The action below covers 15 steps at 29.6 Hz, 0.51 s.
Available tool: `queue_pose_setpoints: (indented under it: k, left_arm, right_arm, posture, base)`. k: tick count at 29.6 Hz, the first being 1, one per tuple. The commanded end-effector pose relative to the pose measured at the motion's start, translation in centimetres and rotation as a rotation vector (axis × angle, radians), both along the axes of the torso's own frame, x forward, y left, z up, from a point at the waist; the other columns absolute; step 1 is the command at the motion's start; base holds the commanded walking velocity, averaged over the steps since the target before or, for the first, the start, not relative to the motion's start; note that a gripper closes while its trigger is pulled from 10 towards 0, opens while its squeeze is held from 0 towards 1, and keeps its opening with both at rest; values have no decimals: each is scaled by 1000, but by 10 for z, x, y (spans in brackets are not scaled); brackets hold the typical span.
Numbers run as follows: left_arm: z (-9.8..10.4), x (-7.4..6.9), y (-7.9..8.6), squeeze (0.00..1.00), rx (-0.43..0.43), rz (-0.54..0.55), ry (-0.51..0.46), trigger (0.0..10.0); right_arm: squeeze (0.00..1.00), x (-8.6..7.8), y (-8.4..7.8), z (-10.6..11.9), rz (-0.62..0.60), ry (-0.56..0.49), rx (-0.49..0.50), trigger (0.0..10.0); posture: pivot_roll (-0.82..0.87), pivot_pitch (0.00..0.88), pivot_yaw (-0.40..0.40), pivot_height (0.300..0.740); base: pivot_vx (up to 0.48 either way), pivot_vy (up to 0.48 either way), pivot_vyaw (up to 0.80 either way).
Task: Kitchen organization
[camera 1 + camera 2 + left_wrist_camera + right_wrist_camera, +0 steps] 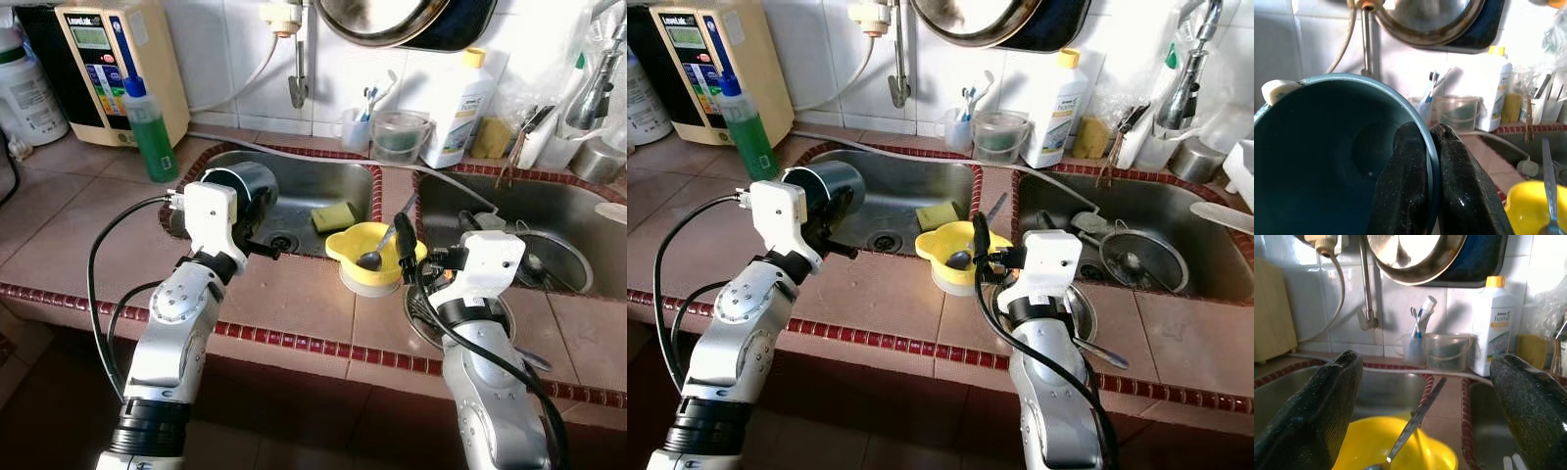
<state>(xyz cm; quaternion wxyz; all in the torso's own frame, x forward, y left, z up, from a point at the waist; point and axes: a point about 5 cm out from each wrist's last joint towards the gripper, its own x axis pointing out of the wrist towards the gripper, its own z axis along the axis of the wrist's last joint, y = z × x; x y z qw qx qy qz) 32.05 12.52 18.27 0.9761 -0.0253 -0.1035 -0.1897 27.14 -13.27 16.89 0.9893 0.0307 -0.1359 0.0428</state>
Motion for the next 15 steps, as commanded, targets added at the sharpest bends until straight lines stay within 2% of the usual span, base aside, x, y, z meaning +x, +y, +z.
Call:
queue_pose_setpoints:
  k: [1, 10, 13, 15]
  left_arm:
    - [10, 0, -2, 0, 17, -14, -38, 10000]
    - [10, 0, 0, 0, 13, -16, -37, 10000]
    - [10, 0, -1, 0, 10, -18, -34, 10000]
    - [10, -1, -3, 0, 7, -27, -33, 10000]
  right_arm:
    - [0, -2, 1, 6, 8, -28, -3, 10000]
    - [0, -2, 2, 6, 18, -26, -7, 10000]
    - [0, -2, 2, 6, 20, -26, -8, 10000]
    - [0, -2, 3, 6, 22, -26, -9, 10000]
  posture:
    - [-117, 1, 28, 740]
    - [-114, 2, 25, 740]
    - [-116, 0, 23, 740]
    - [-118, 0, 23, 740]
  base:
    - [330, 0, 0]
    - [335, 0, 0]
    - [251, 0, 0]
    - [0, 0, 0]
